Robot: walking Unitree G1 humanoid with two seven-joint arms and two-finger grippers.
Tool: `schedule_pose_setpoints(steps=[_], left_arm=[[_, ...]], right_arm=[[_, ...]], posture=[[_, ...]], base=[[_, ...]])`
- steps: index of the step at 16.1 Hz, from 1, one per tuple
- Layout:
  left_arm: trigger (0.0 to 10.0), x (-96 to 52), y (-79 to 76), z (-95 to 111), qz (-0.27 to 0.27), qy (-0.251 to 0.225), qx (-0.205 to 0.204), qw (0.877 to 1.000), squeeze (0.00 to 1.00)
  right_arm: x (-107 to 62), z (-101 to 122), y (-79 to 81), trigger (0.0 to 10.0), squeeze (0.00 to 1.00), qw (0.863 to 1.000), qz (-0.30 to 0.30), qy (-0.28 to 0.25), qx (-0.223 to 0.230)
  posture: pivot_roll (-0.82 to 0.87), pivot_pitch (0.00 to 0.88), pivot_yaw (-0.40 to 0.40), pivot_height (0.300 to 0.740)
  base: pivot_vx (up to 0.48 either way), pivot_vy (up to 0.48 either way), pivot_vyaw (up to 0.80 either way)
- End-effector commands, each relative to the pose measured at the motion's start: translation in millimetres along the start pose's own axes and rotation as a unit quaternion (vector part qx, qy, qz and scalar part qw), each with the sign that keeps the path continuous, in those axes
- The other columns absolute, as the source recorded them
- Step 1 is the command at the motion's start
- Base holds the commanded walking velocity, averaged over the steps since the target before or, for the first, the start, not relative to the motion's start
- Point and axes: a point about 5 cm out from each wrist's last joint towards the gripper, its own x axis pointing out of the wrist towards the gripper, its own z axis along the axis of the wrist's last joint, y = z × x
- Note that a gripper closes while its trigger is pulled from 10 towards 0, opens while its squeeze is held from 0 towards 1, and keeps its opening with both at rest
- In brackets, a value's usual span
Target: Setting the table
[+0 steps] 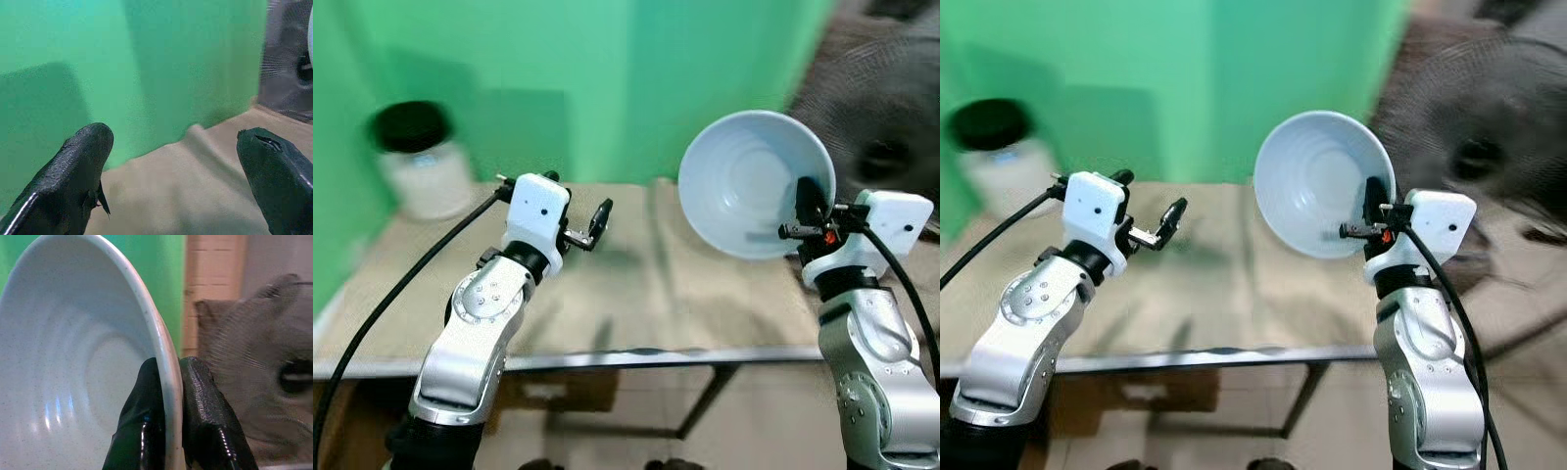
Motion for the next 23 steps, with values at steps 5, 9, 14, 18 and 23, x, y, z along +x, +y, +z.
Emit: schedule_pose_setpoints(steps=[5, 9, 14, 18, 23], left_arm=[[10.0, 1.1, 5.0, -2.8, 0.046, 0.011, -0.012, 0.999, 0.0], [10.0, 0.3, 5.0, -3.5, 0.056, 0.007, -0.036, 0.998, 0.0], [10.0, 3.1, 4.8, -3.2, 0.05, 0.006, -0.04, 0.998, 0.0], [10.0, 2.6, 2.0, -2.7, 0.046, 0.001, -0.05, 0.998, 0.0], [10.0, 2.8, 0.2, -2.6, 0.045, -0.004, -0.045, 0.998, 0.0]], right_arm=[[7.7, -1.2, -2.0, 10.0, 0.0, 0.999, 0.003, 0.023, -0.037], [8.5, -0.6, -1.6, 10.0, 0.0, 0.999, 0.004, 0.029, -0.031], [6.3, 0.0, 2.4, 10.0, 0.0, 0.999, 0.012, 0.029, -0.037], [4.7, -0.2, 0.4, 10.0, 0.0, 0.999, 0.009, 0.033, -0.037], [4.8, 0.1, 0.1, 10.0, 0.0, 0.998, 0.015, 0.033, -0.045]], posture=[[0.06, 0.0, -0.089, 0.74], [0.04, 0.0, -0.078, 0.74], [0.04, 0.0, -0.063, 0.74], [0.03, 0.0, -0.064, 0.74], [0.03, 0.0, -0.077, 0.74]], base=[[0.0, 0.0, -0.8], [0.0, 0.0, -0.8], [0.0, 0.0, -0.8], [0.0, 0.0, -0.8], [0.0, 0.0, -0.8]])
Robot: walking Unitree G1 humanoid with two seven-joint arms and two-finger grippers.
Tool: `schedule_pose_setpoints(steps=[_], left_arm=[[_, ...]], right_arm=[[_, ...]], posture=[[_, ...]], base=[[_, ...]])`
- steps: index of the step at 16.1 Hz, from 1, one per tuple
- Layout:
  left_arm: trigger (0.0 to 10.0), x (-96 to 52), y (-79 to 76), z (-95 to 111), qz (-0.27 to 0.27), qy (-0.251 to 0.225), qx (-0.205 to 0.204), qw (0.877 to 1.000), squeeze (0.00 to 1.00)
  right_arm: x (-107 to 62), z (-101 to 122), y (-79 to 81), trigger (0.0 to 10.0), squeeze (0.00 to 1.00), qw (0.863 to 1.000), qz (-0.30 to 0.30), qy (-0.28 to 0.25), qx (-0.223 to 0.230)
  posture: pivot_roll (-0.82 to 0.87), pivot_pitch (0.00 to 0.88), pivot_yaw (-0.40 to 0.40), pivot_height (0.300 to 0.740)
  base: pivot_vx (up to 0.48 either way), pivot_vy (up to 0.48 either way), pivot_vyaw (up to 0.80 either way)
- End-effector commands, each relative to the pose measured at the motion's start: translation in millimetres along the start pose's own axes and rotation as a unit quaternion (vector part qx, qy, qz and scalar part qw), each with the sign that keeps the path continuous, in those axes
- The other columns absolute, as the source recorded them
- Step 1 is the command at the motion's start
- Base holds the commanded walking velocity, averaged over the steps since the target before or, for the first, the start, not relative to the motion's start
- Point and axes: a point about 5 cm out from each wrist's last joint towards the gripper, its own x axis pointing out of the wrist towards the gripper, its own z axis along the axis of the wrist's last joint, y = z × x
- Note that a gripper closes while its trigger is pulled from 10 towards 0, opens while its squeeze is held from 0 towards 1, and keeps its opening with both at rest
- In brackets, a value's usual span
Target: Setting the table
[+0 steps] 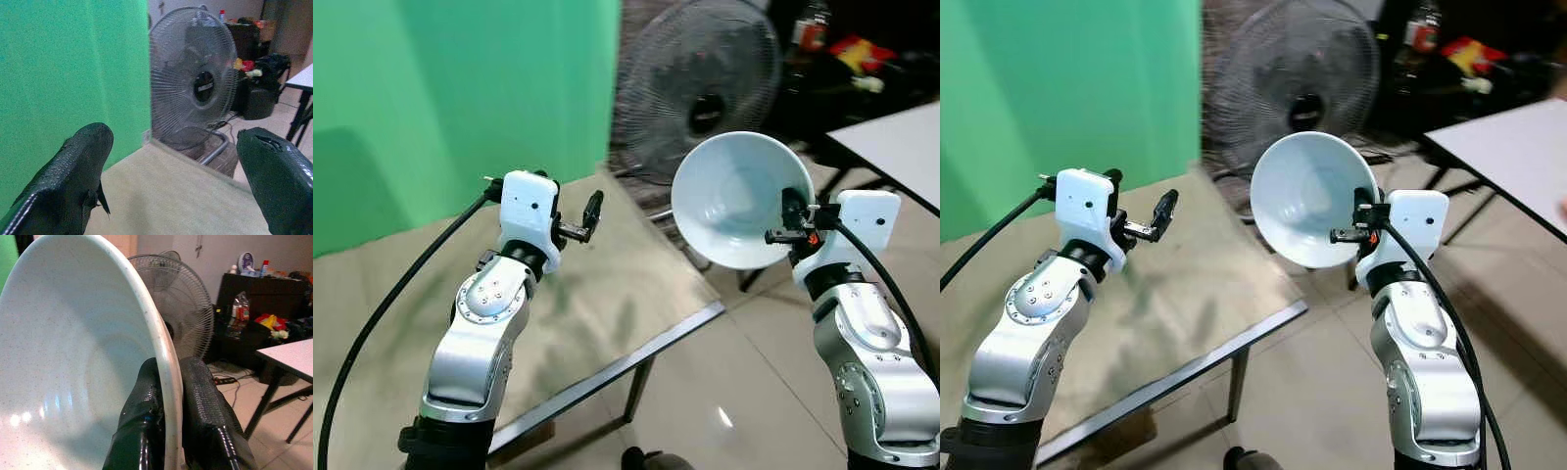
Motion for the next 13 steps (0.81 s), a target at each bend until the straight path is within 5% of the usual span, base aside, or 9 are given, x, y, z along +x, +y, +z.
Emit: schedule_pose_setpoints(steps=[1, 13], left_arm=[[10.0, 0.1, -2.1, -0.6, -0.004, -0.001, 0.002, 1.0, 0.0], [10.0, -0.5, -6.6, -2.3, -0.01, -0.007, -0.01, 1.0, 0.0]], right_arm=[[-2.7, 9.3, -1.9, 10.0, 0.0, 1.0, -0.001, -0.019, -0.01], [-4.5, 8.4, -0.3, 10.0, 0.0, 1.0, 0.003, -0.017, -0.022]], posture=[[0.03, 0.0, -0.077, 0.74], [0.02, 0.0, -0.081, 0.74]], base=[[0.0, 0.0, -0.8], [0.0, 0.0, -0.8]])
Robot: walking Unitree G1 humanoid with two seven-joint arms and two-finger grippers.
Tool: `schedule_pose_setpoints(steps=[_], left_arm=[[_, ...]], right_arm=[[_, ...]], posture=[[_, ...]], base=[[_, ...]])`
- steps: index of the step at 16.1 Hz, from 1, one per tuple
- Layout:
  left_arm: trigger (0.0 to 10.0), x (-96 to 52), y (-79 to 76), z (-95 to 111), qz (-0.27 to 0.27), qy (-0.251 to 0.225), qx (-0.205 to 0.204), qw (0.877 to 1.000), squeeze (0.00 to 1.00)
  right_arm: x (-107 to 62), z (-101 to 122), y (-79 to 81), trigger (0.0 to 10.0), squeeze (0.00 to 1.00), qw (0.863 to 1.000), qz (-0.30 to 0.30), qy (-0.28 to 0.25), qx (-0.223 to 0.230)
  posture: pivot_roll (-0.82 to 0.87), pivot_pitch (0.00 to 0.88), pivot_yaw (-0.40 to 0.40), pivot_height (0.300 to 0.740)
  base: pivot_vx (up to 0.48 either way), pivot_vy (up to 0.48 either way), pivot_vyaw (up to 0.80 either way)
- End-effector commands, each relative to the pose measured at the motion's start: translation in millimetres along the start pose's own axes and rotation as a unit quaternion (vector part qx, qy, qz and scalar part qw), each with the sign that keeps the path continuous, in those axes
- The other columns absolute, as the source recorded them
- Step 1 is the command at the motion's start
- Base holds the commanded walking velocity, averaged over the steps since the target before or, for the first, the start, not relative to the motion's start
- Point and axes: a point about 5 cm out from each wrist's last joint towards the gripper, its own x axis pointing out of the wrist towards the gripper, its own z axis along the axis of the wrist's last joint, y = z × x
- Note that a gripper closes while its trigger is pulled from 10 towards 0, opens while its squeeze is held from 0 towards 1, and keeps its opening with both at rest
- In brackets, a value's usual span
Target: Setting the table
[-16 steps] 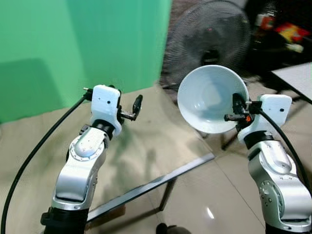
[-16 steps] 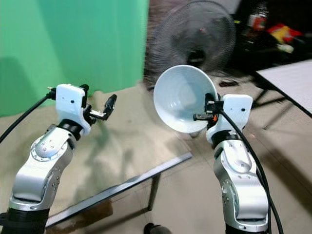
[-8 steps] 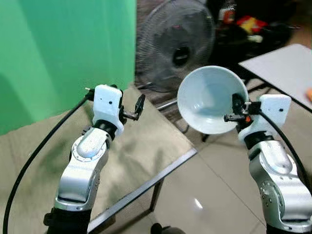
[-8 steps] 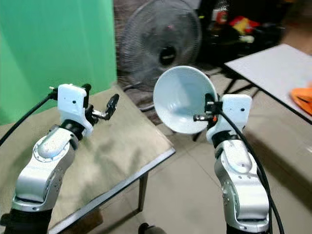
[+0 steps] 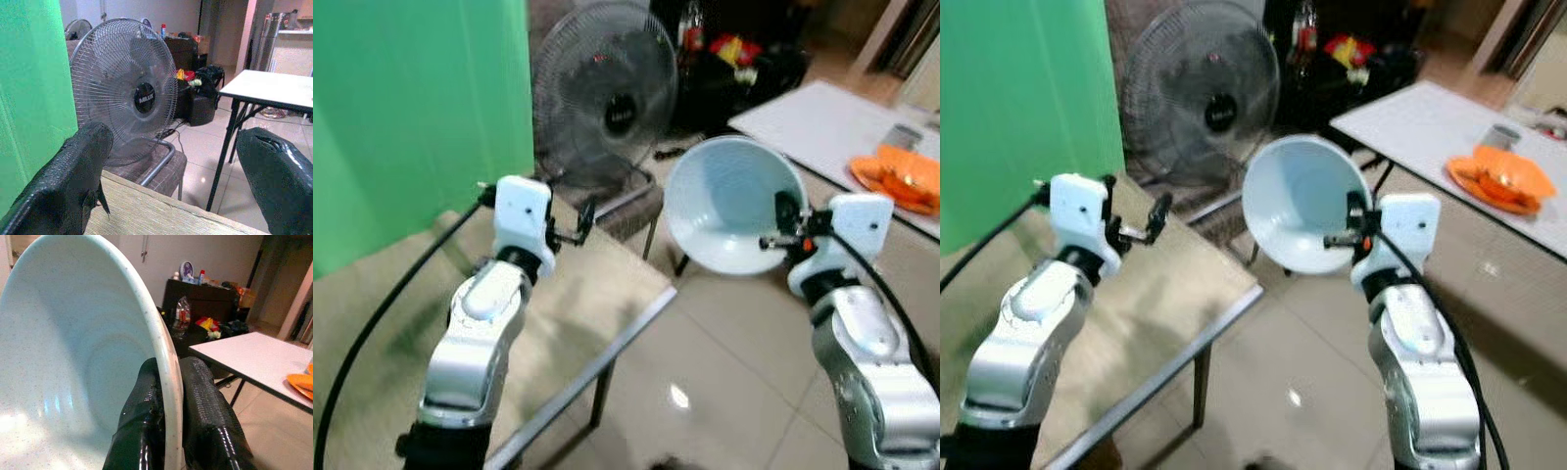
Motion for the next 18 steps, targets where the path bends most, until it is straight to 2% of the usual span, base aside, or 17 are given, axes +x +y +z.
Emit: schedule_pose_setpoints(steps=[1, 5, 7, 14, 16, 18], left_arm=[[10.0, 3.4, -11.2, 3.6, -0.021, -0.01, -0.005, 1.0, 0.0], [10.0, 5.3, -12.0, 6.3, -0.021, -0.02, 0.005, 1.0, 0.0], [10.0, 6.5, -12.6, 7.1, -0.023, -0.022, 0.007, 0.999, 0.0], [10.0, 7.9, -14.0, 7.6, -0.029, -0.025, 0.01, 0.999, 0.0], [10.0, 9.3, -12.9, 8.4, -0.019, -0.027, -0.006, 0.999, 0.0], [10.0, 10.2, -12.3, 7.2, -0.023, -0.024, -0.005, 0.999, 0.0]], right_arm=[[-1.5, 3.9, -9.9, 10.0, 0.0, 1.0, -0.019, -0.008, -0.009], [-1.6, 3.5, -8.8, 10.0, 0.0, 1.0, -0.02, -0.008, -0.008], [-2.0, 3.5, -8.8, 10.0, 0.0, 1.0, -0.021, -0.01, 0.003], [-3.7, 2.1, -9.8, 10.0, 0.0, 1.0, -0.028, -0.008, 0.003], [-3.7, 0.8, -10.3, 10.0, 0.0, 1.0, -0.03, -0.002, 0.005], [-3.4, -0.1, -10.6, 10.0, 0.0, 0.999, -0.034, 0.002, 0.007]], posture=[[0.02, 0.0, -0.081, 0.74], [0.02, 0.0, -0.075, 0.74], [0.02, 0.0, -0.072, 0.74], [0.02, 0.0, -0.067, 0.74], [0.02, 0.0, -0.067, 0.74], [0.02, 0.0, -0.066, 0.74]], base=[[0.0, 0.0, -0.8], [0.0, 0.0, -0.8], [0.0, -0.351, -0.61], [0.0, -0.475, 0.0], [0.0, 0.0, 0.0], [0.0, 0.0, -0.8]])
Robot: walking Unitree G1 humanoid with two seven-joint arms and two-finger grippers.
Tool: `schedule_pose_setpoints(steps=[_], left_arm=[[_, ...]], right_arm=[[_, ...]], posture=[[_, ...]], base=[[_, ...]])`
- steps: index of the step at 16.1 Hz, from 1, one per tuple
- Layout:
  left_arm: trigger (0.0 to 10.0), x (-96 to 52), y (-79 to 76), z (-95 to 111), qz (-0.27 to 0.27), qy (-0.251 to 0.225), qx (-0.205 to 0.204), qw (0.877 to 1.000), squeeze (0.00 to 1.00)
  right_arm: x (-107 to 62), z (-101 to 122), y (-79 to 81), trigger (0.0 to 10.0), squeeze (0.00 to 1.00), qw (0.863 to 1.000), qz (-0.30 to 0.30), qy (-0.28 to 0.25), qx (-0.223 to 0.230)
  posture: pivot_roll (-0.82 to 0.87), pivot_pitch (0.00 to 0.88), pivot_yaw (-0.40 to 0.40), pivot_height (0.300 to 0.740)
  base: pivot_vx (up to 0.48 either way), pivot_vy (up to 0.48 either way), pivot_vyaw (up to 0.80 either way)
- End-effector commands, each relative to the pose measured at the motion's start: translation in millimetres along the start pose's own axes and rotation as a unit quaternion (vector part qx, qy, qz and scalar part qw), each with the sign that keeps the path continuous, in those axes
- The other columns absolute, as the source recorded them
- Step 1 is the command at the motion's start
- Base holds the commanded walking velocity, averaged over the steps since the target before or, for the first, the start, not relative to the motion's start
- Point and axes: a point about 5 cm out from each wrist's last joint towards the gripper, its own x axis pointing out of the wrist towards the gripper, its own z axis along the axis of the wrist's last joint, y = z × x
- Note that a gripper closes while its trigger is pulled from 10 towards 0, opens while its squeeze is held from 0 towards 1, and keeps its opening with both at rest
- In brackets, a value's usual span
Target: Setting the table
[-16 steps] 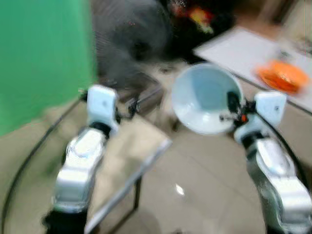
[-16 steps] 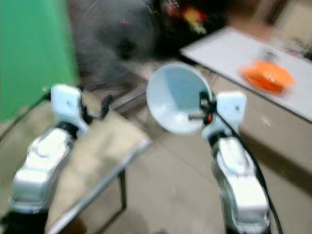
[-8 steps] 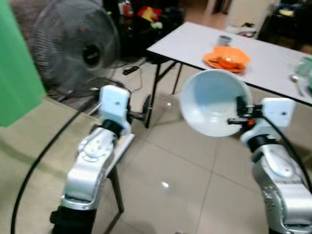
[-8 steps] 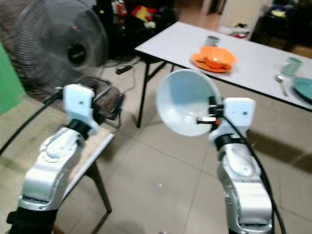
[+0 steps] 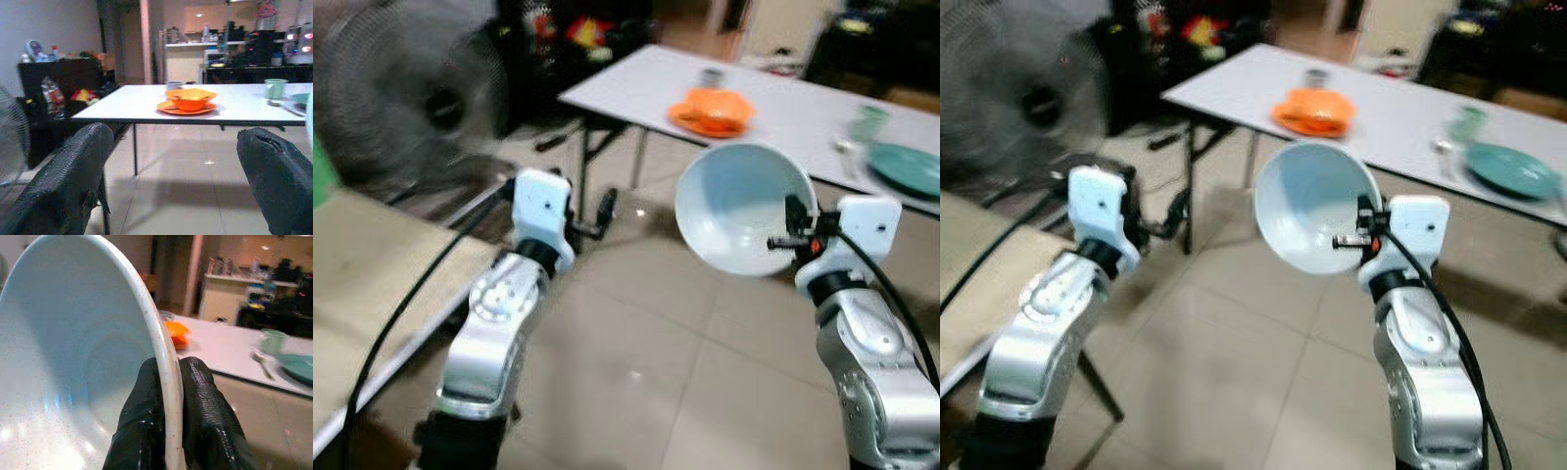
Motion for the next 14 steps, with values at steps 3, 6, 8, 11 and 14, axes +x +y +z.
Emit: schedule_pose_setpoints(steps=[3, 6, 8, 11, 14], left_arm=[[10.0, 2.3, -3.6, 2.3, -0.016, -0.008, 0.006, 1.0, 0.0], [10.0, 2.8, -4.8, 2.2, -0.022, -0.007, 0.005, 1.0, 0.0], [10.0, 3.5, -4.9, 1.9, -0.023, -0.007, 0.005, 1.0, 0.0], [10.0, 4.7, -5.3, 1.6, -0.026, -0.007, 0.006, 1.0, 0.0], [10.0, 4.8, -4.6, 1.1, -0.027, -0.006, 0.008, 1.0, 0.0]], right_arm=[[-0.2, 8.0, -2.9, 10.0, 0.0, 1.0, -0.006, -0.017, -0.001], [-0.1, 8.2, -2.9, 10.0, 0.0, 1.0, -0.007, -0.017, -0.001], [0.3, 8.7, -3.3, 10.0, 0.0, 1.0, -0.009, -0.018, -0.002], [0.9, 8.9, -3.8, 10.0, 0.0, 1.0, -0.01, -0.02, -0.004], [1.1, 8.2, -3.5, 10.0, 0.0, 1.0, -0.011, -0.017, 0.0]], posture=[[0.02, 0.0, -0.066, 0.74], [0.02, 0.0, -0.064, 0.74], [0.01, 0.0, -0.063, 0.74], [0.01, 0.0, -0.062, 0.74], [0.01, 0.0, -0.062, 0.74]], base=[[0.09, 0.0, -0.8], [0.314, 0.0, -0.8], [0.322, 0.0, 0.0], [0.34, 0.0, 0.0], [0.349, 0.0, -0.44]])
